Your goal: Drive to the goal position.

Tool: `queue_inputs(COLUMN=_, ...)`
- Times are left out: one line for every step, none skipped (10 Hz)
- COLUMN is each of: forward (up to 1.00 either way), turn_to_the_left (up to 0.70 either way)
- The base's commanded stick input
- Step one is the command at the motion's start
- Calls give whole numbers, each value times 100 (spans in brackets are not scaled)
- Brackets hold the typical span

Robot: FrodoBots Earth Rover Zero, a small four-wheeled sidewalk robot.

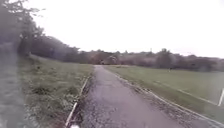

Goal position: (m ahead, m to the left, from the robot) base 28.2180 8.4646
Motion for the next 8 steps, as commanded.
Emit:
queue_inputs(forward=0, turn_to_the_left=0)
queue_inputs(forward=0, turn_to_the_left=0)
queue_inputs(forward=28, turn_to_the_left=0)
queue_inputs(forward=47, turn_to_the_left=0)
queue_inputs(forward=60, turn_to_the_left=0)
queue_inputs(forward=60, turn_to_the_left=0)
queue_inputs(forward=60, turn_to_the_left=0)
queue_inputs(forward=60, turn_to_the_left=0)
